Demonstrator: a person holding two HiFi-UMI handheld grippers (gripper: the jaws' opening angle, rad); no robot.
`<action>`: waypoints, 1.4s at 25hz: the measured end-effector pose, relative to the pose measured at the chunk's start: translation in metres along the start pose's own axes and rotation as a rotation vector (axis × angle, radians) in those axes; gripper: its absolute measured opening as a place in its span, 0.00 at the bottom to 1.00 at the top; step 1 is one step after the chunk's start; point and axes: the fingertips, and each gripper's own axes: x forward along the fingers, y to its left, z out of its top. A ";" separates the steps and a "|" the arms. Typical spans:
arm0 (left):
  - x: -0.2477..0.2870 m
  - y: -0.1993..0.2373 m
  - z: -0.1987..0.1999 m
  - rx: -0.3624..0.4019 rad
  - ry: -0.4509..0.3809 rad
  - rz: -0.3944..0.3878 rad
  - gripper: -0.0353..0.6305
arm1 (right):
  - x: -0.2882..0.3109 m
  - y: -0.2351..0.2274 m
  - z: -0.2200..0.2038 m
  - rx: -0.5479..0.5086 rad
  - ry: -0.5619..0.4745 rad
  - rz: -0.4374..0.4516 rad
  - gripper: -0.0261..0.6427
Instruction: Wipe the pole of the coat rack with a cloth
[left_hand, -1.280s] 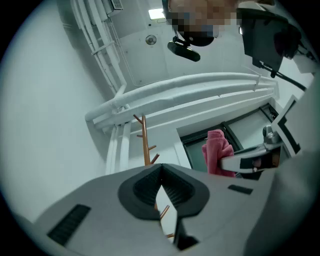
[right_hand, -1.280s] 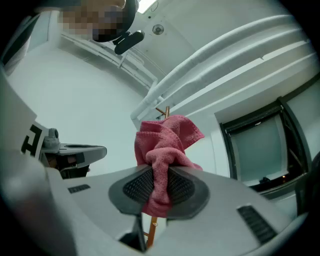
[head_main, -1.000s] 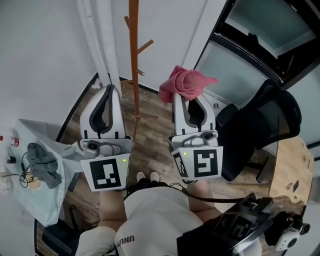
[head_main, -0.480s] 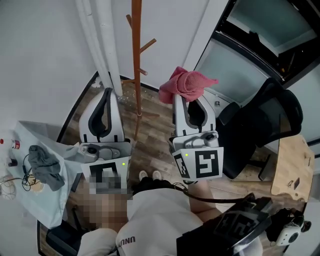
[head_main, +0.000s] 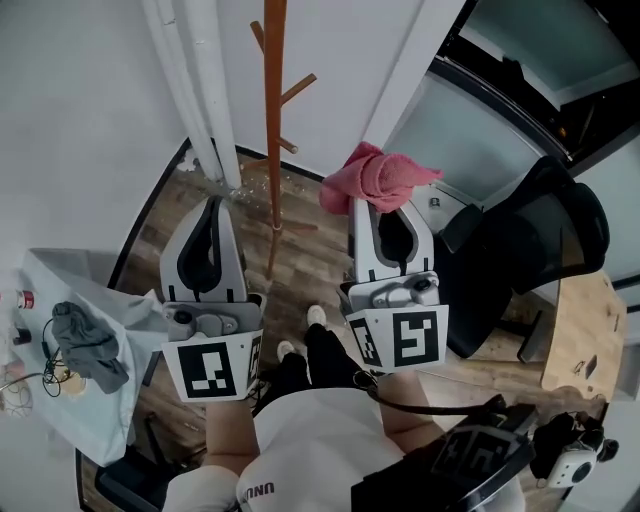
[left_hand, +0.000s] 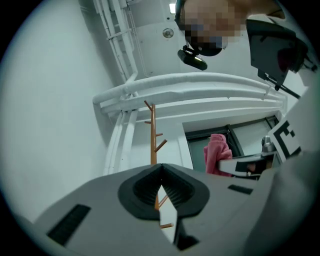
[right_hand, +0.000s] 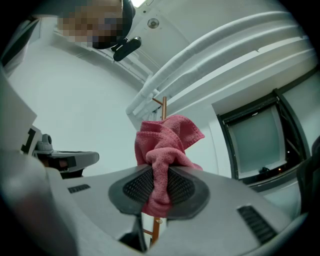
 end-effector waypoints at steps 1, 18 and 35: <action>0.002 -0.001 -0.004 -0.004 0.006 0.002 0.07 | 0.003 -0.002 -0.004 0.004 0.004 0.002 0.15; 0.079 -0.005 -0.064 -0.012 0.038 0.080 0.07 | 0.080 -0.051 -0.067 0.067 0.041 0.129 0.15; 0.078 -0.006 -0.182 -0.067 0.070 -0.061 0.07 | 0.078 -0.043 -0.201 0.102 0.116 0.020 0.15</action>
